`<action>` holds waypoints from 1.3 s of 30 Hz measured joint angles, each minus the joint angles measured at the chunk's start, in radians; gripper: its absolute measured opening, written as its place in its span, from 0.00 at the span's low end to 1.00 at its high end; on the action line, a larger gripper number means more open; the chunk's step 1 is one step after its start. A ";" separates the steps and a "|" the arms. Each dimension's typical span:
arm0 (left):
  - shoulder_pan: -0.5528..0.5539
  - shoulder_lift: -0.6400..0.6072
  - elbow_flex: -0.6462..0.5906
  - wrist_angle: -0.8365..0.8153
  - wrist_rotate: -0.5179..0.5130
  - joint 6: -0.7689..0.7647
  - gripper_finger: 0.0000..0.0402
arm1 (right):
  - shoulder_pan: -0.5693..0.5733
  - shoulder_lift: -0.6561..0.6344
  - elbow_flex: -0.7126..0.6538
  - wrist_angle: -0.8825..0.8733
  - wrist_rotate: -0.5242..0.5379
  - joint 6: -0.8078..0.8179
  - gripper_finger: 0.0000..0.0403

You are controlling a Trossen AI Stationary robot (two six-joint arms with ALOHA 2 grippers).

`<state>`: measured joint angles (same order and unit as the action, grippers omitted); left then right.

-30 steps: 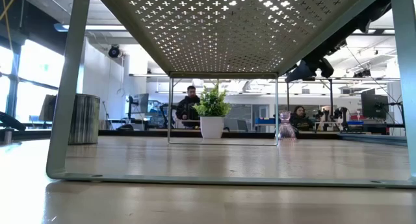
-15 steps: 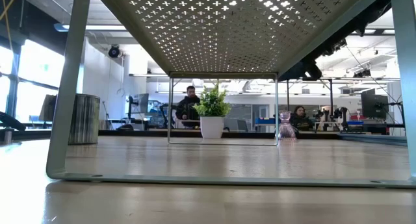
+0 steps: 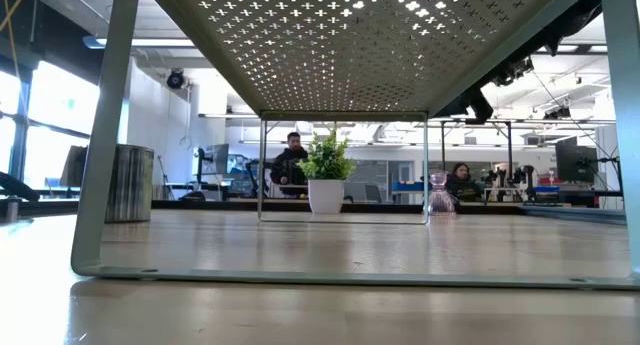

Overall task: Pick & Place candle stick holders
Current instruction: Put the pink transparent candle holder on the shelf

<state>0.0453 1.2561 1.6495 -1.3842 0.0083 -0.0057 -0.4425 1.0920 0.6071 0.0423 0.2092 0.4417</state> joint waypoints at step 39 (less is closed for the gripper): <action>0.000 0.000 0.000 0.000 0.000 0.000 0.55 | -0.023 0.010 0.000 0.019 0.280 0.051 0.99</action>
<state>0.0455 1.2560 1.6496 -1.3842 0.0086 -0.0057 -0.4656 1.1015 0.6067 0.0614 0.4895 0.4927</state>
